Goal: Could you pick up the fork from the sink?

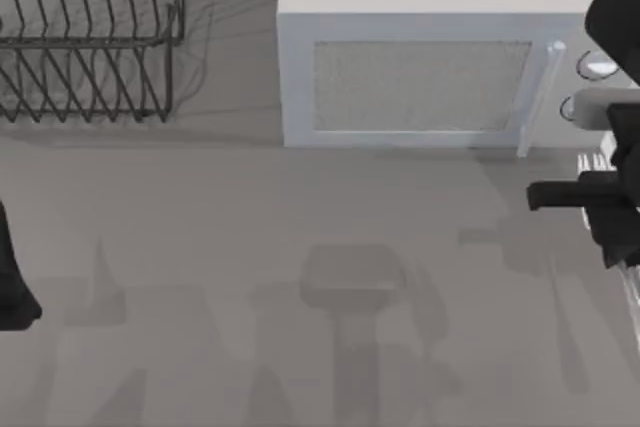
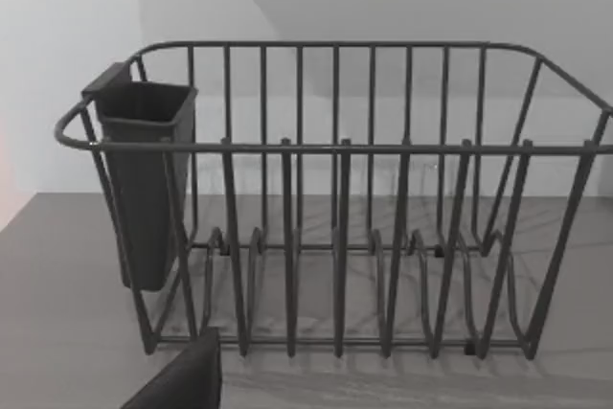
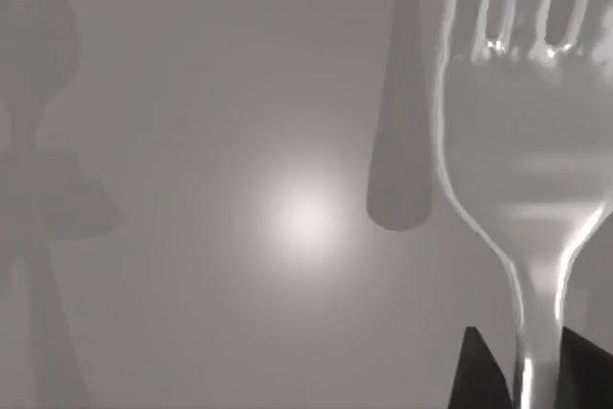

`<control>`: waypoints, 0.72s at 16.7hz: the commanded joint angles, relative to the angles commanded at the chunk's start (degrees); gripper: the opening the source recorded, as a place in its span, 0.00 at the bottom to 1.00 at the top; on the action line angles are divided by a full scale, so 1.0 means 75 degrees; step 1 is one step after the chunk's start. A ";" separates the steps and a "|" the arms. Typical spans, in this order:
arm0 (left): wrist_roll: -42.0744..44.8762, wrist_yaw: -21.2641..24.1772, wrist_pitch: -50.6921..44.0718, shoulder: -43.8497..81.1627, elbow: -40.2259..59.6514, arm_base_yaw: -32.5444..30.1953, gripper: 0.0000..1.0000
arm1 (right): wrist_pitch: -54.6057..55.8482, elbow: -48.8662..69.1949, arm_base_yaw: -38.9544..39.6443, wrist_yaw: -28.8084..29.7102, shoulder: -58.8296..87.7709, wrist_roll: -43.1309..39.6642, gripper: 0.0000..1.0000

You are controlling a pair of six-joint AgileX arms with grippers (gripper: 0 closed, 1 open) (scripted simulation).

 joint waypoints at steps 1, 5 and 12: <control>0.0000 0.0000 0.0000 0.0000 0.0000 0.0000 1.00 | 0.0335 -0.0265 0.0007 0.0002 0.0057 0.0004 0.00; 0.0000 0.0000 0.0000 0.0000 0.0000 0.0000 1.00 | 0.2070 -0.1525 0.0038 0.0011 0.0334 0.0026 0.00; 0.0000 0.0000 0.0000 0.0000 0.0000 0.0000 1.00 | 0.2842 -0.2244 0.0062 0.0016 0.0522 0.0044 0.00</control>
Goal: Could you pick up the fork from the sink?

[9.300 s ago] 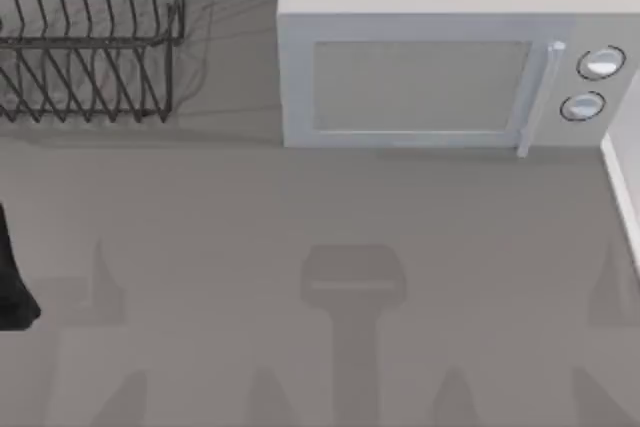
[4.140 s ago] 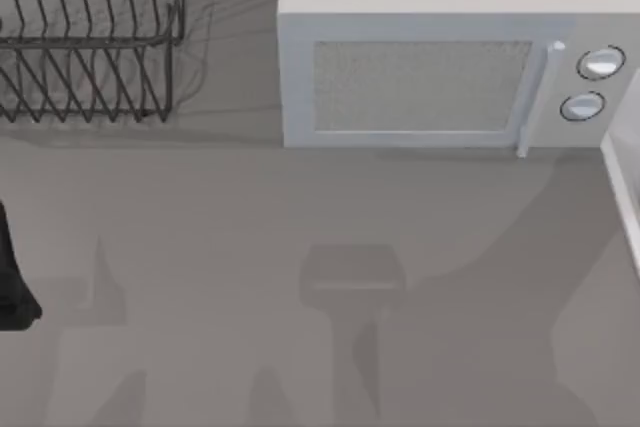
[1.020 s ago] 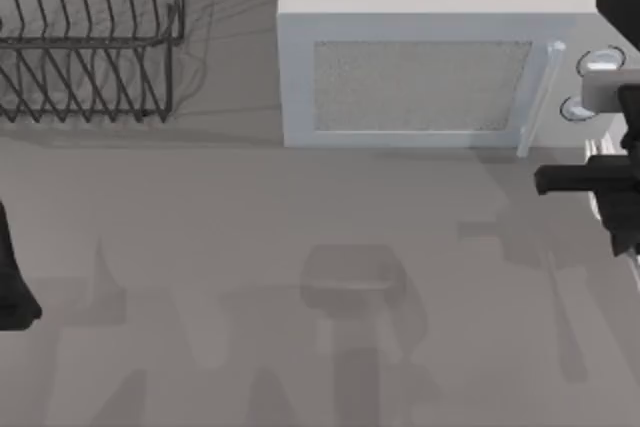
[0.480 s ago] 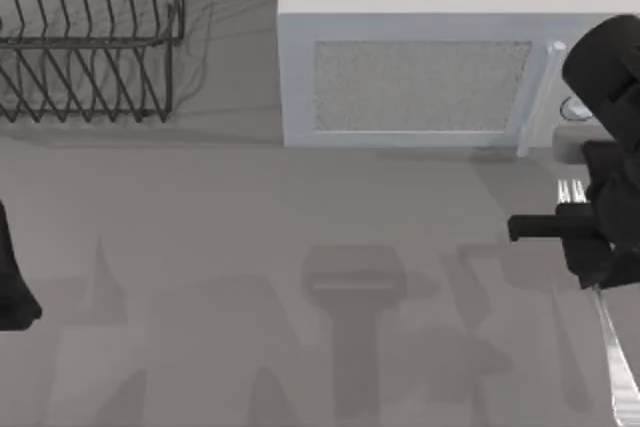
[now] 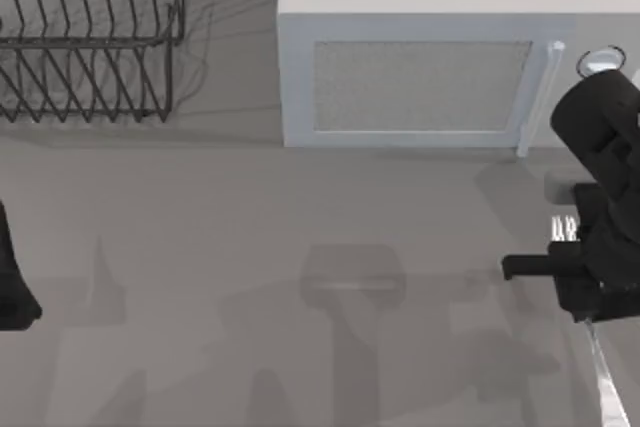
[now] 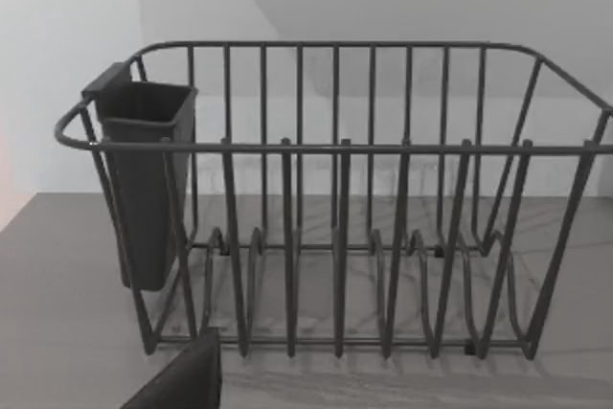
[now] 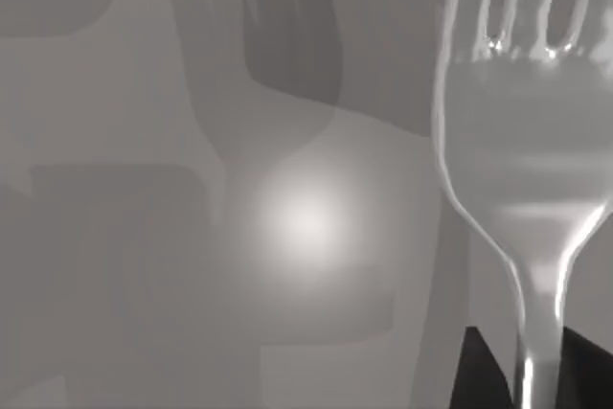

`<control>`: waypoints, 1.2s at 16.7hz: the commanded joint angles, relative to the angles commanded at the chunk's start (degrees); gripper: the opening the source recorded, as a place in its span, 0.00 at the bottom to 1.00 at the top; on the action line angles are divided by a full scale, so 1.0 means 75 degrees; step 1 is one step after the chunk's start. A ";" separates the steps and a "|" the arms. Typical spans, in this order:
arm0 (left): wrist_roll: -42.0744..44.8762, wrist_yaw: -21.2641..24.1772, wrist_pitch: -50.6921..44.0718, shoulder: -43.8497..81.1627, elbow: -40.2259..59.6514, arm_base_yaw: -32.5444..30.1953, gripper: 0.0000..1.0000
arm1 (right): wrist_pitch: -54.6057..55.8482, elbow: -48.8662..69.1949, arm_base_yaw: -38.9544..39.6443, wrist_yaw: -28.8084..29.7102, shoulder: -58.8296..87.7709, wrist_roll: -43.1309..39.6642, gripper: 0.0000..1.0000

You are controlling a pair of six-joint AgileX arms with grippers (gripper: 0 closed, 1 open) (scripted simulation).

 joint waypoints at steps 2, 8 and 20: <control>0.0000 0.0000 0.0000 0.0000 0.0000 0.0000 1.00 | 0.0000 0.0000 0.0000 0.0000 0.0000 0.0000 0.08; 0.0000 0.0000 0.0000 0.0000 0.0000 0.0000 1.00 | 0.0000 0.0000 0.0000 0.0000 0.0000 0.0000 0.53; 0.0000 0.0000 0.0000 0.0000 0.0000 0.0000 1.00 | 0.0000 0.0000 0.0000 0.0000 0.0000 0.0000 1.00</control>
